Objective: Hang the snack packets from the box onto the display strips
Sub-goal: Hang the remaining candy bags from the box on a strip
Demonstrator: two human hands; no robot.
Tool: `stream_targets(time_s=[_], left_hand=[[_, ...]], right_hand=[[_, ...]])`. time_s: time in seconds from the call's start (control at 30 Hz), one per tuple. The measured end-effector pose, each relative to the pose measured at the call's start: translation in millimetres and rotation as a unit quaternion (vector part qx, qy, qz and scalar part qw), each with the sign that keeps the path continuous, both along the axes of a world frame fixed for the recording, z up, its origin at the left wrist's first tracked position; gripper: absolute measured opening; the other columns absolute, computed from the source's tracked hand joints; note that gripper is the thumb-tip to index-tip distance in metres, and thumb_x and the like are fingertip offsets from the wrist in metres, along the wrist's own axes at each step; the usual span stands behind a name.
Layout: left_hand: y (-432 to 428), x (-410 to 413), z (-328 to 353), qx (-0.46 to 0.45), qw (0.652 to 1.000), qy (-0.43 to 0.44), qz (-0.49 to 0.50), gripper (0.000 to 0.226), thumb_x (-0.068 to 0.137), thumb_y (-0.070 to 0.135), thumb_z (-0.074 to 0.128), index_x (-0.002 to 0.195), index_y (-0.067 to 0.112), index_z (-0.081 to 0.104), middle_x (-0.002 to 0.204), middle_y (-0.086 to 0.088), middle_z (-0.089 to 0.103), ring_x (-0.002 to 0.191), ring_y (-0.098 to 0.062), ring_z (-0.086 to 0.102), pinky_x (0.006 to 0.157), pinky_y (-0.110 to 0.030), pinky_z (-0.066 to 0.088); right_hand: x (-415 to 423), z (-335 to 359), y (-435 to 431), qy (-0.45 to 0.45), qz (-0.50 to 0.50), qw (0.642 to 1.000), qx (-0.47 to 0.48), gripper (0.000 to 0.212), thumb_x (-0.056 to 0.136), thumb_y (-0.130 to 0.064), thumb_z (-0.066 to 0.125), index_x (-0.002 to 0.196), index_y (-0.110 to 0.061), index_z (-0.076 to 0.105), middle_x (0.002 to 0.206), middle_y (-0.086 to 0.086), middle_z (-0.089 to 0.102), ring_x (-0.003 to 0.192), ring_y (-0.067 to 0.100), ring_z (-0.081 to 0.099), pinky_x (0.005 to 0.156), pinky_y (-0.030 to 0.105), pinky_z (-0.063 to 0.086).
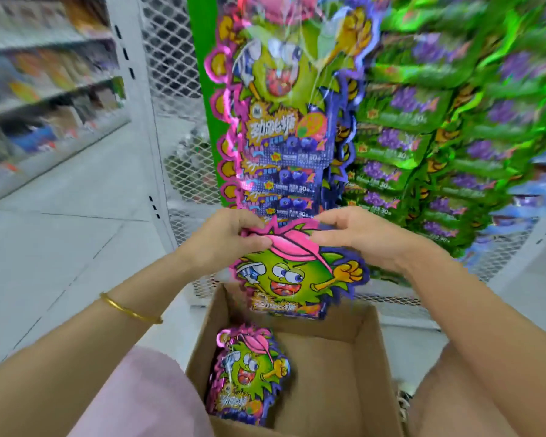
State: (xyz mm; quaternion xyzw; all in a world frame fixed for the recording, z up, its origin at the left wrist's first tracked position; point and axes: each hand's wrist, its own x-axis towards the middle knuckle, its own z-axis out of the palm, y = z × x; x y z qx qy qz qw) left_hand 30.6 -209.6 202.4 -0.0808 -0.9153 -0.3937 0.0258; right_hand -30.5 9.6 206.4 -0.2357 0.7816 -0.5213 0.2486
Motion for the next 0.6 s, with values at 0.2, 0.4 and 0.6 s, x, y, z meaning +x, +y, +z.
stream_targets(time_s=[0.2, 0.4, 0.6], left_hand=[[-11.7, -19.1, 124.1, 0.011, 0.997, 0.074, 0.018, 0.018, 0.083, 0.019, 0.067, 0.071, 0.007, 0.061, 0.049, 0.011, 0.043, 0.044, -0.001, 0.037, 0.044, -0.011, 0.027], [-10.2, -74.7, 242.0, -0.016, 0.973, 0.227, 0.048, 0.011, 0.088, 0.027, 0.060, 0.090, 0.017, 0.065, 0.087, -0.014, 0.066, 0.075, -0.012, 0.054, 0.075, -0.033, 0.049], [1.9, -147.3, 289.9, 0.163, 0.973, 0.155, 0.058, 0.020, 0.097, 0.025, 0.045, 0.086, 0.009, 0.051, 0.070, -0.008, 0.043, 0.048, -0.011, 0.038, 0.045, -0.019, 0.032]], right_hand=[[-12.4, 120.6, -10.8, 0.191, -0.061, 0.979, -0.032, 0.024, 0.086, -0.021, 0.063, 0.109, -0.014, 0.065, 0.108, 0.002, 0.067, 0.090, 0.007, 0.061, 0.084, 0.020, 0.046], [-45.7, 223.3, -28.4, 0.505, -0.177, 0.843, 0.049, 0.017, 0.087, -0.020, 0.061, 0.094, -0.005, 0.065, 0.083, 0.010, 0.063, 0.080, 0.024, 0.057, 0.072, 0.034, 0.042], [-89.4, 262.8, -48.2, 0.569, -0.216, 0.782, 0.134, 0.022, 0.087, -0.028, 0.058, 0.091, -0.007, 0.063, 0.081, 0.015, 0.058, 0.083, 0.029, 0.054, 0.063, 0.033, 0.030]])
